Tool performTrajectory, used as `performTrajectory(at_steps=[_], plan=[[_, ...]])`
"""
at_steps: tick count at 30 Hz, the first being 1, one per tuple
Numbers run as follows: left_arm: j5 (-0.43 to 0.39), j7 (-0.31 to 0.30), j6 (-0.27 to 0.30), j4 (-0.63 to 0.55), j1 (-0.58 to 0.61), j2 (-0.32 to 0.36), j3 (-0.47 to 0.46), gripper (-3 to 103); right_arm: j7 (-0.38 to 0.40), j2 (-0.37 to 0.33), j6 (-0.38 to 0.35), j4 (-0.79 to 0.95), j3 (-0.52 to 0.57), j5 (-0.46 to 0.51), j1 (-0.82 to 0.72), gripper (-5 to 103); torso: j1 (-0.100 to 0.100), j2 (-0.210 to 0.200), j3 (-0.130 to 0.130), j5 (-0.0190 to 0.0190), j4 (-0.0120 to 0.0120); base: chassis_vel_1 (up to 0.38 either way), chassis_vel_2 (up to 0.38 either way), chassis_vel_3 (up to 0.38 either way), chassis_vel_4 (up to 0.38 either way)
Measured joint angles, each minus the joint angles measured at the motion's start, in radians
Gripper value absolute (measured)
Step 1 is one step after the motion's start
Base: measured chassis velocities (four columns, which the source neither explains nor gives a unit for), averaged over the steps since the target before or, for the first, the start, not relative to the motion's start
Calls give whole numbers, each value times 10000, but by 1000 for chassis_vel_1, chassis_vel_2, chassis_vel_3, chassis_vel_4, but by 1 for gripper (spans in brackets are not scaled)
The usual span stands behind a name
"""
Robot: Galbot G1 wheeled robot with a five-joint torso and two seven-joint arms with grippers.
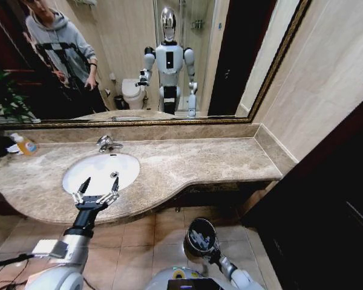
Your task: Pick up the trash from the sink and place it in the trash bin.
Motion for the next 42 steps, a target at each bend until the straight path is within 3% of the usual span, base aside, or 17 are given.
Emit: performTrajectory(at_steps=[6,12,22,29,33,42], plan=[[0,0,0,0,0,0,0,100,164,-249,-163,2719,1309,912,-1204,100,0,0,0,-1,1,0,0,0,0],[0,0,0,0,0,-1,0,100,-26,-171,-1105,6229,3220,2210,-2845,100,0,0,0,-5,1,0,0,0,0],[0,0,0,0,0,0,0,100,284,329,-1696,10143,4541,3323,-4206,100,0,0,0,-5,0,0,0,0,0],[0,0,0,0,0,0,0,100,832,623,-2091,11428,4534,3109,-3721,100,0,0,0,-4,0,0,0,0,0],[0,0,0,0,0,0,0,100,1825,842,-2262,11786,4417,2895,-2732,100,2,0,0,-3,4,0,0,0,0],[0,0,0,0,0,0,0,100,1393,810,-2275,12163,4762,2726,-3118,103,1,0,0,-3,0,0,0,0,0]])
